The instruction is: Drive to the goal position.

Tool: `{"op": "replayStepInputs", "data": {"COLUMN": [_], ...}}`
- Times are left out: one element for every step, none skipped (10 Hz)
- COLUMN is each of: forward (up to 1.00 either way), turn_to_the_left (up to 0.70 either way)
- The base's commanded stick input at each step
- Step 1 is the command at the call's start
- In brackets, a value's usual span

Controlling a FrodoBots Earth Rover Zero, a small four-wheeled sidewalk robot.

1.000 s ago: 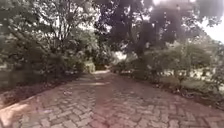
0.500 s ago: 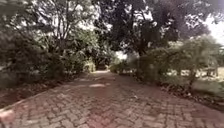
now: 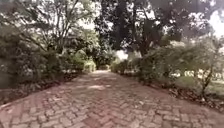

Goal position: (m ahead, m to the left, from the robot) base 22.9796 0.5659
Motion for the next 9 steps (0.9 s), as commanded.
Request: {"op": "replayStepInputs", "data": {"forward": [0.7,0.7,0.7,0.7,0.7,0.7,0.7,0.7,0.7], "turn_to_the_left": [0.0,0.0,0.0,0.0,0.0,0.0,0.0,0.0,0.12]}}
